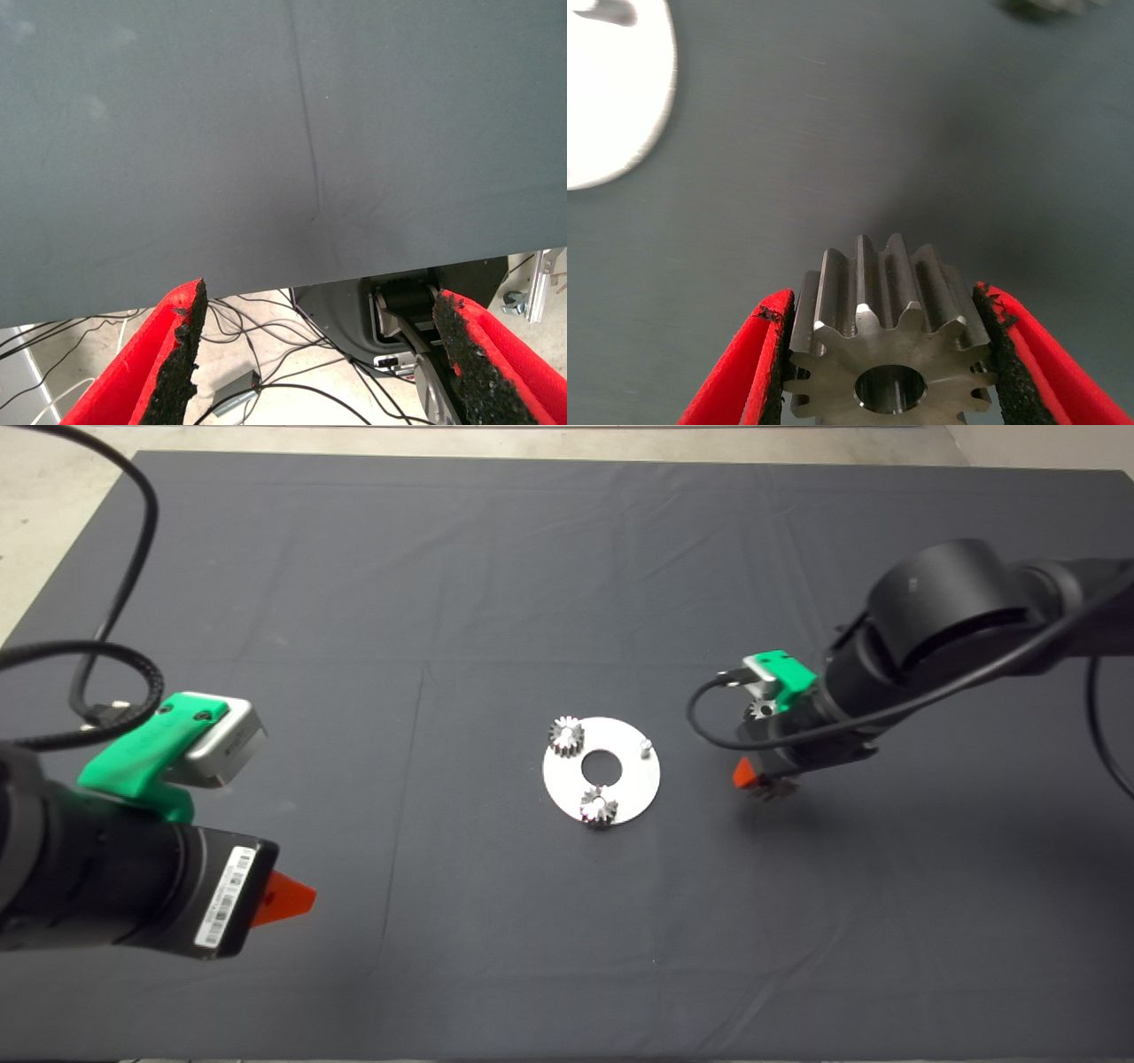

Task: Remove an incorrectly installed larger gear and replace it with the correct smaller gear

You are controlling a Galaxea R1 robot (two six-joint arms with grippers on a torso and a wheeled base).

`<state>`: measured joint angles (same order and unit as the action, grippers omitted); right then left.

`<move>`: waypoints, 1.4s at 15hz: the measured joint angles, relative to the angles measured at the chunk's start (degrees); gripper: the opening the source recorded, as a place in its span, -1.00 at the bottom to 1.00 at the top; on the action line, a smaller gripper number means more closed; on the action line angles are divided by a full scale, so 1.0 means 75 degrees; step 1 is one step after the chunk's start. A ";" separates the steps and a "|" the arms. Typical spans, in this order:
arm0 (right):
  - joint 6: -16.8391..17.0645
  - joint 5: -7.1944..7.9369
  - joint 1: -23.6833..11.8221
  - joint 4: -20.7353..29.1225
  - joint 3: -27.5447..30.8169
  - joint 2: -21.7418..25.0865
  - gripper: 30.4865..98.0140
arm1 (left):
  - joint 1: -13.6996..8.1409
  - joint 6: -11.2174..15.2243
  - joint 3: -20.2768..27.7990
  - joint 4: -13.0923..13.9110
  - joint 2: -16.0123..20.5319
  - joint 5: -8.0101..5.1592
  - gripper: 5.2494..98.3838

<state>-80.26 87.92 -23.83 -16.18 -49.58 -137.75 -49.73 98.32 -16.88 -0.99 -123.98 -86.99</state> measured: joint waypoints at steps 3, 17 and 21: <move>0.0000 0.0046 0.0000 0.0005 0.0306 0.0534 -0.50 | 0.0000 0.0003 0.0000 -0.0011 0.0000 -0.0003 0.27; 0.0003 -0.0055 0.0231 0.0011 0.0683 0.1041 -0.46 | 0.0002 0.0010 0.0003 -0.0107 -0.0003 -0.0003 0.27; 0.0008 -0.0007 0.0558 0.0003 0.0698 0.1292 -0.46 | 0.0005 0.0011 0.0003 -0.0132 -0.0020 0.0003 0.27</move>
<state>-80.20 87.87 -19.65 -16.15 -44.35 -128.06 -49.69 98.40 -16.86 -1.97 -124.12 -86.97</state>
